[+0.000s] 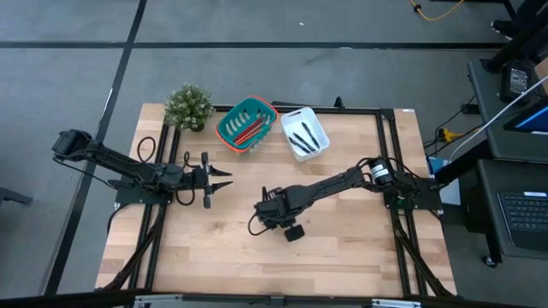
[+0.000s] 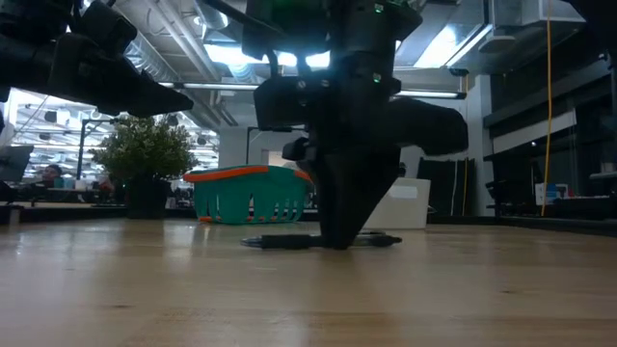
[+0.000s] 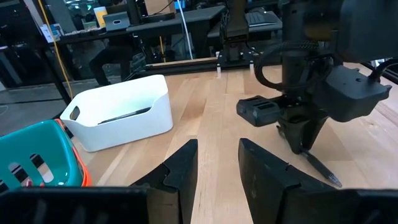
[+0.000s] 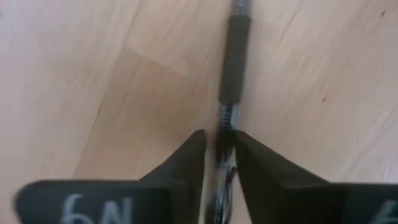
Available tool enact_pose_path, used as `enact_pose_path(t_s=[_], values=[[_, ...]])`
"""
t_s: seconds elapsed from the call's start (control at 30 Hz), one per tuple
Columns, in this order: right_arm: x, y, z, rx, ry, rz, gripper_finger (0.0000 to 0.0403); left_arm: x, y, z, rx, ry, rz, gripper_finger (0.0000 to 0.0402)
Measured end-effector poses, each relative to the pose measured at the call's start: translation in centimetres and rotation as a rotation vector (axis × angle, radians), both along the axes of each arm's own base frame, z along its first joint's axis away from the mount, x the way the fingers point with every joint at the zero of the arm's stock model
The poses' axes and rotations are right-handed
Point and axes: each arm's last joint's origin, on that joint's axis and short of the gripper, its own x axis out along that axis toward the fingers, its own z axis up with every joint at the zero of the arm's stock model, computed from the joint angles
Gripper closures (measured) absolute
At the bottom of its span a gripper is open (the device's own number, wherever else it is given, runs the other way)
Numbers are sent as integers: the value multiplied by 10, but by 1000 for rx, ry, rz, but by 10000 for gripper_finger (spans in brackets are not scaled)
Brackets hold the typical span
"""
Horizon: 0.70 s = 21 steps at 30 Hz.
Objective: Sort pens & pencils
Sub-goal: Put the black pen into the white bin
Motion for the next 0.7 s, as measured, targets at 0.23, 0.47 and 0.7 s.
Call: enact_pose_path(t_s=[0.23, 0.47, 0.7], values=[[2, -6, 0, 28, 1, -123, 378, 0, 0, 0, 0, 0, 0, 292], [5, -16, 0, 119, 20, -226, 378, 0, 0, 0, 0, 0, 0, 292], [8, -19, 2, 145, 20, -282, 378, 0, 0, 0, 1, 1, 0, 292]])
